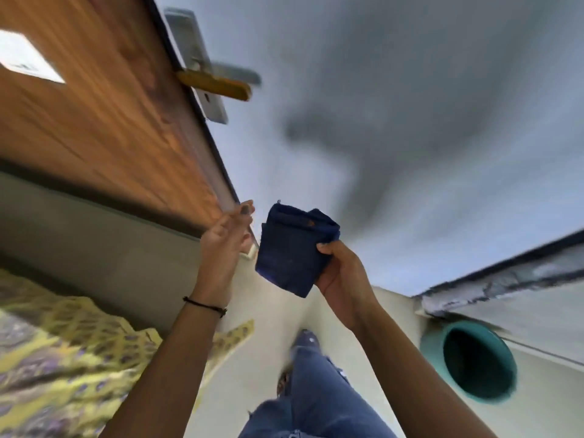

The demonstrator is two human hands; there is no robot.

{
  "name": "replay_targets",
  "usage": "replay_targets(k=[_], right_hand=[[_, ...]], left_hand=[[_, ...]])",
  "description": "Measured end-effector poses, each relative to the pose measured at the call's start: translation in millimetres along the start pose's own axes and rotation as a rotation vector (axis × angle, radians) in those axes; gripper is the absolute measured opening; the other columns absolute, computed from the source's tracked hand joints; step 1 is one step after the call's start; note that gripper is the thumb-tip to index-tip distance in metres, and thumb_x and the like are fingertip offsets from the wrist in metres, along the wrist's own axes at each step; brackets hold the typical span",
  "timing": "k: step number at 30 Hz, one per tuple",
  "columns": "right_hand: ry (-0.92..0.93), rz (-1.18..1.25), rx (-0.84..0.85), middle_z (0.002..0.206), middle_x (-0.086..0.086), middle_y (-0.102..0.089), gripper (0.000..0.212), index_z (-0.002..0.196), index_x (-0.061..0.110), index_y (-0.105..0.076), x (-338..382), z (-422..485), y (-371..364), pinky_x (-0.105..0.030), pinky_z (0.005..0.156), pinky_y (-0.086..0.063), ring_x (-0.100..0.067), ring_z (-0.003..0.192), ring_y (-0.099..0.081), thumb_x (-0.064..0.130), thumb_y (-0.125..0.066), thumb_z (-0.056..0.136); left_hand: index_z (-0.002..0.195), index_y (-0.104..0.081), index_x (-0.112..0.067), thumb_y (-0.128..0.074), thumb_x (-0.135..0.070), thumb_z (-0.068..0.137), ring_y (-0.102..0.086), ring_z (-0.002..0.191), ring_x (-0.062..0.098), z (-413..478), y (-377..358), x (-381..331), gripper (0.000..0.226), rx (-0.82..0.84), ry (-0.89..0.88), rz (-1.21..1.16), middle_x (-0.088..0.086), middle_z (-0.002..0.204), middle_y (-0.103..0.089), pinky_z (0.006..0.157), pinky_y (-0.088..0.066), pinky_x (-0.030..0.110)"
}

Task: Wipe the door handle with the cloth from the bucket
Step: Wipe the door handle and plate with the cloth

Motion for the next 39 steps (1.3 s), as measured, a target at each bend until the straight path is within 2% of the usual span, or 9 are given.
replay_targets(k=[5,8,12,15,17,22,28,31,39], right_hand=[[0.225,-0.061,-0.054,0.109,-0.003,-0.069,0.034,0.115,0.017,-0.064,48,53,-56,-0.033,0.086,-0.047,-0.017,0.103,-0.062,0.011,-0.05,0.085],[0.57,-0.223,-0.177,0.093,0.003,-0.065,0.017,0.104,0.015,-0.058,108,60,-98,-0.016,0.074,-0.048,-0.002,0.087,-0.062,0.004,-0.049,0.093],[1.05,-0.481,-0.295,0.079,0.014,-0.053,0.019,0.101,0.018,-0.049,169,58,-172,-0.007,0.062,-0.039,0.003,0.066,-0.048,0.002,-0.052,0.09],[1.134,-0.636,-0.356,0.108,-0.001,-0.064,0.028,0.116,0.008,-0.053,168,89,-210,-0.01,0.08,-0.044,-0.007,0.094,-0.059,0.006,-0.053,0.088],[1.189,-0.842,-0.314,0.126,-0.007,-0.06,0.029,0.115,0.015,-0.053,151,116,-237,-0.028,0.1,-0.044,-0.021,0.118,-0.055,0.011,-0.055,0.086],[1.083,-1.668,-0.387,0.141,-0.008,-0.054,0.026,0.115,0.019,-0.061,95,176,-275,-0.049,0.115,-0.022,-0.028,0.137,-0.042,0.031,-0.054,0.092],[0.926,-1.631,-0.443,0.144,-0.006,-0.051,0.041,0.108,0.02,-0.066,104,177,-283,-0.043,0.113,-0.027,-0.026,0.137,-0.04,0.042,-0.033,0.098],[0.962,-1.776,-0.633,0.132,-0.01,-0.061,0.019,0.107,0.016,-0.066,100,187,-303,-0.042,0.105,-0.035,-0.032,0.124,-0.053,0.021,-0.053,0.093],[0.868,-1.942,-0.858,0.111,0.002,-0.069,0.041,0.123,0.024,-0.06,128,171,-264,-0.036,0.095,-0.023,-0.024,0.105,-0.063,0.026,-0.06,0.082]], left_hand=[[0.125,-0.057,-0.025,-0.051,-0.029,0.096,-0.063,0.093,-0.002,63,59,-67,0.031,-0.206,-0.209,0.245,-0.004,0.113,-0.065,0.083,-0.049,0.017],[0.14,-0.042,-0.019,-0.049,-0.031,0.096,-0.052,0.122,0.03,96,76,-115,0.046,-0.285,-0.405,0.422,0.004,0.139,-0.049,0.103,-0.045,0.041],[0.147,-0.03,-0.015,-0.048,-0.026,0.098,-0.025,0.143,0.014,136,85,-169,0.054,-0.335,-0.68,0.551,0.003,0.156,-0.024,0.115,-0.03,0.041],[0.149,-0.024,-0.007,-0.05,-0.02,0.096,-0.012,0.148,0.025,158,85,-192,0.06,-0.341,-0.85,0.687,0.015,0.159,-0.012,0.118,-0.022,0.047],[0.148,-0.023,-0.004,-0.051,-0.018,0.095,-0.009,0.148,0.032,174,85,-199,0.062,-0.339,-0.921,0.767,0.021,0.157,-0.011,0.12,-0.014,0.05],[0.147,-0.019,0.0,-0.05,-0.022,0.095,-0.002,0.146,0.034,217,95,-200,0.065,-0.262,-1.088,0.885,0.033,0.152,-0.009,0.12,-0.008,0.051],[0.15,0.01,-0.025,-0.048,-0.036,0.092,0.021,0.145,0.017,241,99,-200,0.083,-0.084,-1.382,1.003,-0.002,0.155,0.029,0.119,0.009,0.042],[0.151,0.009,-0.025,-0.049,-0.038,0.09,0.023,0.145,0.017,244,99,-198,0.085,-0.05,-1.446,1.009,-0.003,0.155,0.03,0.118,0.012,0.041],[0.151,0.01,-0.024,-0.039,-0.042,0.094,0.026,0.144,0.017,249,99,-195,0.077,-0.042,-1.51,0.993,0.001,0.155,0.031,0.116,0.017,0.04]])
Point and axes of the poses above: each hand's wrist, its own z-axis towards the middle knuckle, its own y-axis out of the back of the hand, x = y × z, the point moved 10 cm from there along z, towards the middle knuckle
